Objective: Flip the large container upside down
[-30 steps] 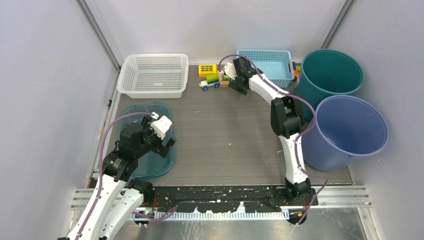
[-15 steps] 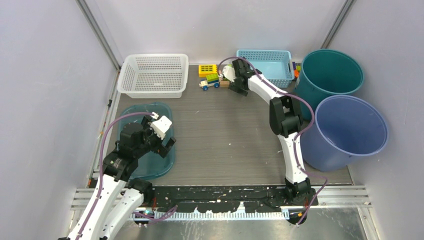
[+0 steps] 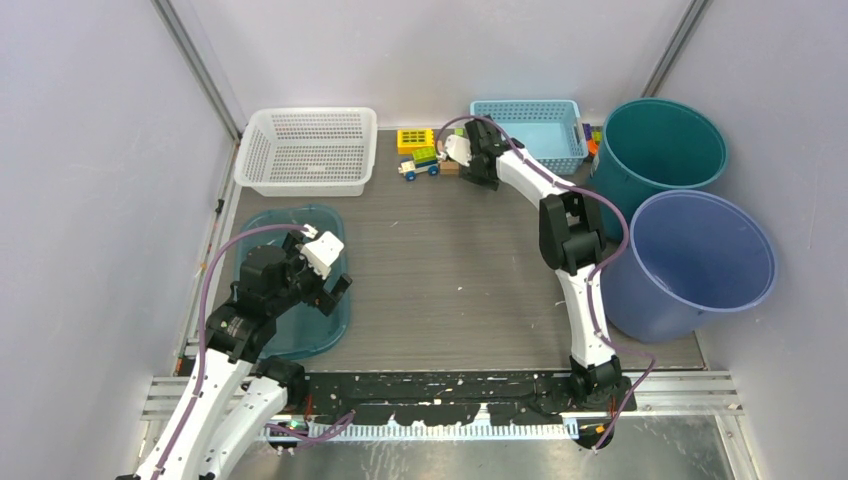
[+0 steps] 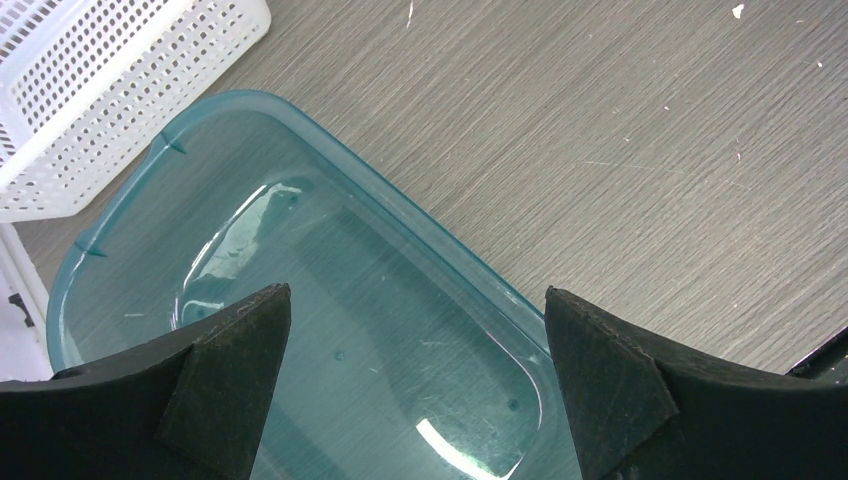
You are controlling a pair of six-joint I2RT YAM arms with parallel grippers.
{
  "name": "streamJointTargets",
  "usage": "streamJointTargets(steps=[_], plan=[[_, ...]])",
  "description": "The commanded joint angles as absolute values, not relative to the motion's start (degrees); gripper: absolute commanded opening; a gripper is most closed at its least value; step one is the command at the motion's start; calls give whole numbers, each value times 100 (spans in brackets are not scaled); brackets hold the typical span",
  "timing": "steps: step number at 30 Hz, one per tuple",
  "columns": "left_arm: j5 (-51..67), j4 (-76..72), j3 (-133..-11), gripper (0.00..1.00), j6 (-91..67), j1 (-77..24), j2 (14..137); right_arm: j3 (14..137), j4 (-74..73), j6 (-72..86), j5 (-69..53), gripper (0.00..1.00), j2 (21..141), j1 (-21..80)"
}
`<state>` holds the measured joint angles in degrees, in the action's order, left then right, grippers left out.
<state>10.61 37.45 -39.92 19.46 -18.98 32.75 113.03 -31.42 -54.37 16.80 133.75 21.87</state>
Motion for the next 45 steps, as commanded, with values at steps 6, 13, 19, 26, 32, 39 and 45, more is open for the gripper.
streamJointTargets(steps=[6, 13, 19, 26, 32, 39, 45], plan=[[1158, 3568, -3986, 100, 1917, -1850, 3213, 10954, -3608, -5663, 1410, 66, 12726, 2204], [1169, 3571, -3982, 100, 1916, -1846, 3195, 10827, -3672, -5638, 1538, 60, 12496, 2248], [1183, 3585, -3981, 100, 1925, -1846, 3164, 10689, -3533, -5410, 1860, 52, 12418, 2259], [1195, 3603, -3999, 100, 1927, -1837, 3166, 10374, -3213, -5229, 2322, 43, 12314, 2300], [1211, 3617, -4016, 100, 1930, -1820, 3182, 10411, -3122, -4899, 2690, 35, 12356, 2319], [1234, 3638, -4030, 100, 1919, -1794, 3183, 10030, -3216, -4816, 2361, 35, 12004, 2419], [1233, 3644, -4034, 100, 1924, -1785, 3188, 9639, -3287, -4762, 2251, 35, 11550, 2653]])
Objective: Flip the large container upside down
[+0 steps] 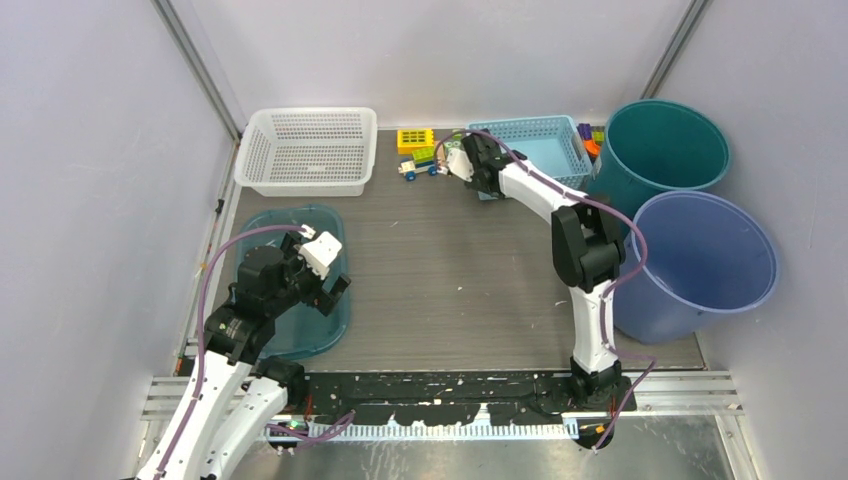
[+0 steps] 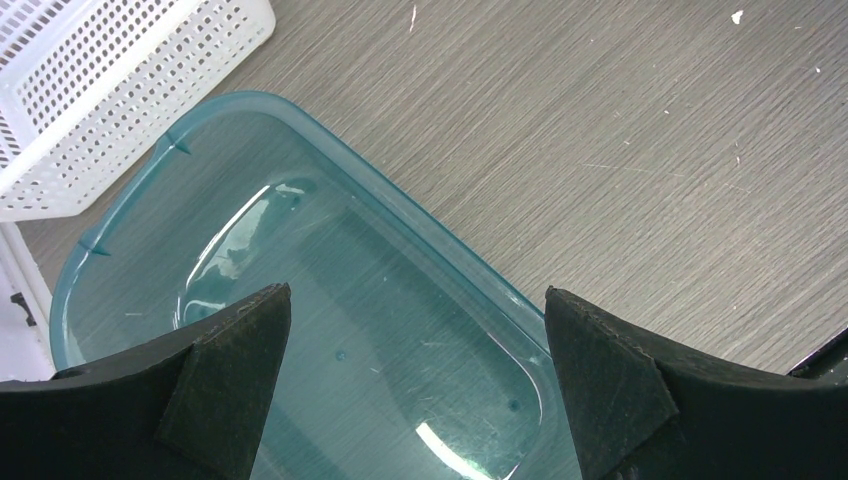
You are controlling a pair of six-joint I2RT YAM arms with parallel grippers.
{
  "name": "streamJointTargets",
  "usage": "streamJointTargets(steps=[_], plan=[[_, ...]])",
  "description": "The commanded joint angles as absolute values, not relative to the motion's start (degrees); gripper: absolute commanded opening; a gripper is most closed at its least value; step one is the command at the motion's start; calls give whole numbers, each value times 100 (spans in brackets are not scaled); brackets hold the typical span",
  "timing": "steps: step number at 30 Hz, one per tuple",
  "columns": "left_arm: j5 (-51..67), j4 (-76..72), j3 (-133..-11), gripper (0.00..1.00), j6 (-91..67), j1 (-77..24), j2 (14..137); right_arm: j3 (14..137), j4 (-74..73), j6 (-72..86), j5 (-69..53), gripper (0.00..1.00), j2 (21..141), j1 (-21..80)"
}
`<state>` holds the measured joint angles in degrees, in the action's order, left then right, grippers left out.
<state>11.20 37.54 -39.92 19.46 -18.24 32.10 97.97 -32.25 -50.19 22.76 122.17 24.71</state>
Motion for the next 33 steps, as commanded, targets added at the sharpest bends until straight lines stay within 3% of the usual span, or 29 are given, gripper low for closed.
streamJointTargets(steps=[1, 14, 27, 33], plan=[[1232, 3639, -4033, 100, 1925, -1784, 3180, 9585, -3287, -4751, 2250, 35, 11494, 2689], [1255, 3650, -4025, 100, 1938, -1788, 3134, 9408, -3061, -4313, 2607, 26, 10816, 3046], [1265, 3664, -4036, 100, 1936, -1778, 3089, 9096, -3761, -3316, 1190, 25, 9400, 3469], [1291, 3661, -4034, 100, 1944, -1781, 3059, 8403, -4360, -3439, 731, 26, 8499, 3971]])
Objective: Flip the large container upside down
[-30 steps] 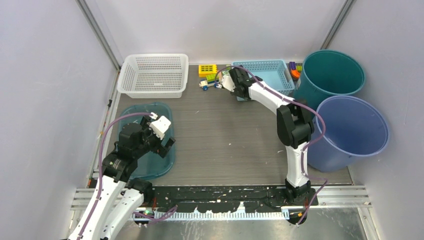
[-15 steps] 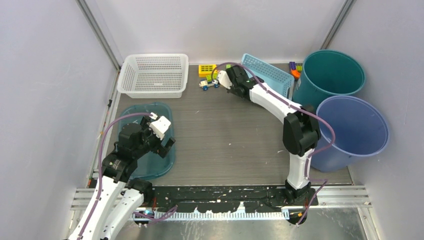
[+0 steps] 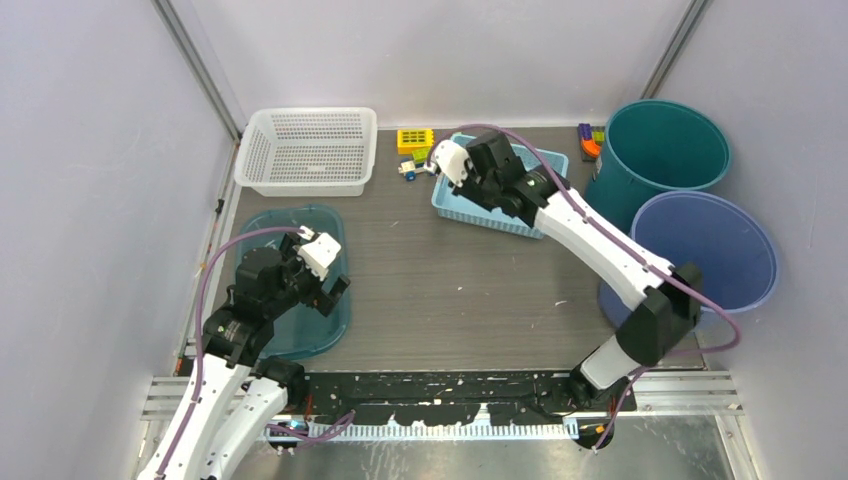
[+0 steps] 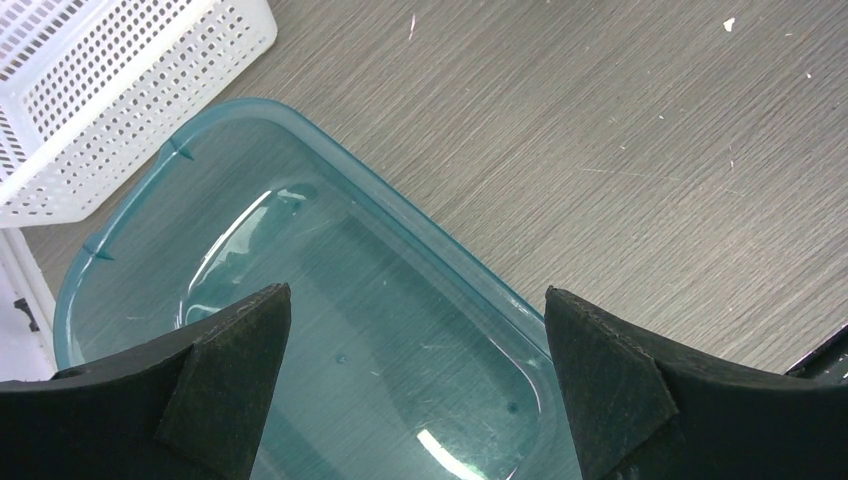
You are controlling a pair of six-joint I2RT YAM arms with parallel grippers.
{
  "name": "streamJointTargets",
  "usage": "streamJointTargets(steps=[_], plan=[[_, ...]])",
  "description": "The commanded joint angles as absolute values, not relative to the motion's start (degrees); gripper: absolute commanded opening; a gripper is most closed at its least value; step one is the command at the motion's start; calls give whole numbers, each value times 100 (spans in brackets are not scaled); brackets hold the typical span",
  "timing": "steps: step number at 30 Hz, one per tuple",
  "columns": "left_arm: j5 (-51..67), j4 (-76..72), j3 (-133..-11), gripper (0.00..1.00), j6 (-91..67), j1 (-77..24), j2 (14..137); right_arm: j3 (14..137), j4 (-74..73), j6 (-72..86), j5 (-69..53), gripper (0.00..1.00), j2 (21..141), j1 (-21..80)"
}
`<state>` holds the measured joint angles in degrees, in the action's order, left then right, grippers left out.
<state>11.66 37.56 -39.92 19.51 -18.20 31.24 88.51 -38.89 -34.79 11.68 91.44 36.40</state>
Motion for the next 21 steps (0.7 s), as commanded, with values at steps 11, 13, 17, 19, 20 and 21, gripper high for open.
streamJointTargets(steps=[11, 13, 17, 19, 20, 21], plan=[[1317, 3671, -4025, 100, 1965, -1781, 3050, 6897, -3363, -3945, 1672, 53, 7820, 4728], [1310, 3672, -4025, 100, 1964, -1775, 3051, 6729, -3004, -4174, 1880, 61, 7980, 4721], [1309, 3680, -4025, 100, 1968, -1771, 3041, 6449, -2262, -4671, 2339, 72, 8414, 4684], [1318, 3689, -4025, 100, 1967, -1760, 3033, 6482, -2168, -4750, 2339, 78, 8648, 4579], [1322, 3687, -4021, 100, 1965, -1758, 3029, 6537, -2152, -4754, 2273, 80, 8762, 4488], [1326, 3690, -4017, 100, 1962, -1751, 3024, 6612, -2145, -4755, 2191, 82, 8883, 4362]])
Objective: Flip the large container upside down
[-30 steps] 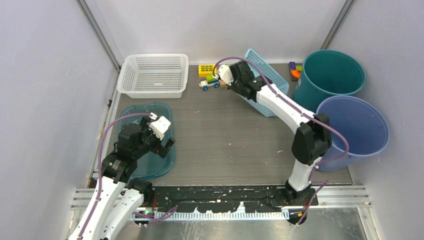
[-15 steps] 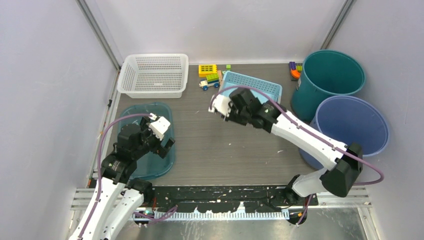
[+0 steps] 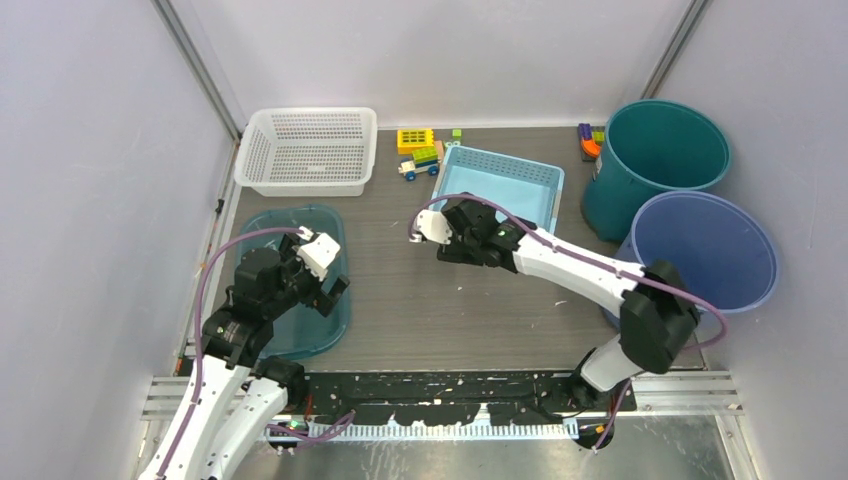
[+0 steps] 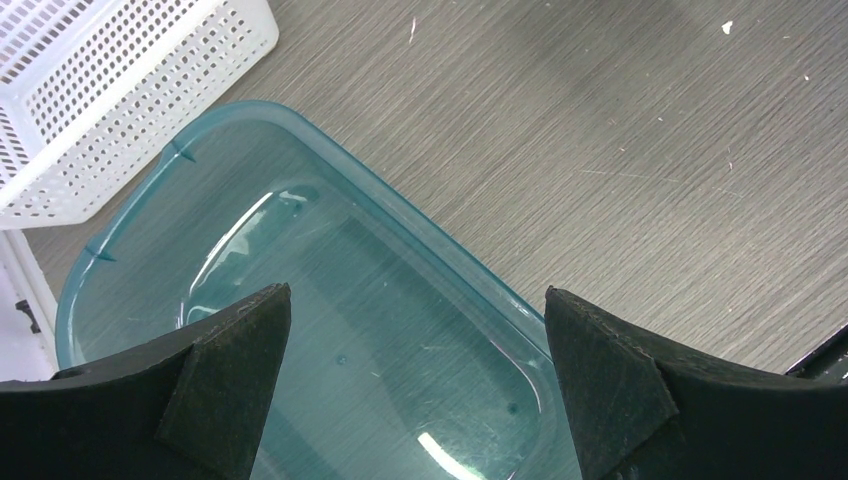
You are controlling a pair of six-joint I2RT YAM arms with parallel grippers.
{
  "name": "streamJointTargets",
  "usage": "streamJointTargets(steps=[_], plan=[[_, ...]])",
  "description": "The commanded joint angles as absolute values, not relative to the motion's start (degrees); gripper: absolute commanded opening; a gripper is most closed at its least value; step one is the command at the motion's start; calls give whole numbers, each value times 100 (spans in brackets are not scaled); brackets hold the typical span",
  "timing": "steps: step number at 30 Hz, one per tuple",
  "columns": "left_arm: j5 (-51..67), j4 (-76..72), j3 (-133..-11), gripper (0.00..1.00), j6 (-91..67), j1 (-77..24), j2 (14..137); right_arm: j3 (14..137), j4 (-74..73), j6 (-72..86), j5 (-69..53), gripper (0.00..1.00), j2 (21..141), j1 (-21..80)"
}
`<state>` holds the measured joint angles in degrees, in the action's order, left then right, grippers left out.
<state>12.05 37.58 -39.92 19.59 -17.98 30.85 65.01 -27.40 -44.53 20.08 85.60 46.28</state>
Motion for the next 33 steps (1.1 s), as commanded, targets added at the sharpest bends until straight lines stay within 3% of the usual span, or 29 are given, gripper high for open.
streamJointTargets(steps=[1, 12, 17, 21, 33], plan=[[1327, 3682, -4017, 100, 1968, -1749, 3026, 6750, -2177, -4755, 2115, 84, 9005, 4251], [1344, 3660, -4010, 100, 1978, -1753, 3049, 7162, -2447, -4987, 1407, 87, 9845, 3516], [1339, 3670, -4008, 100, 1979, -1749, 3060, 7044, -2225, -5053, 1512, 80, 10150, 3406], [1342, 3655, -3999, 100, 1978, -1750, 3086, 6851, -2124, -5106, 1507, 71, 10163, 3409], [1353, 3644, -3999, 100, 1992, -1749, 3103, 6135, -1797, -4961, 1811, 26, 9837, 3498]])
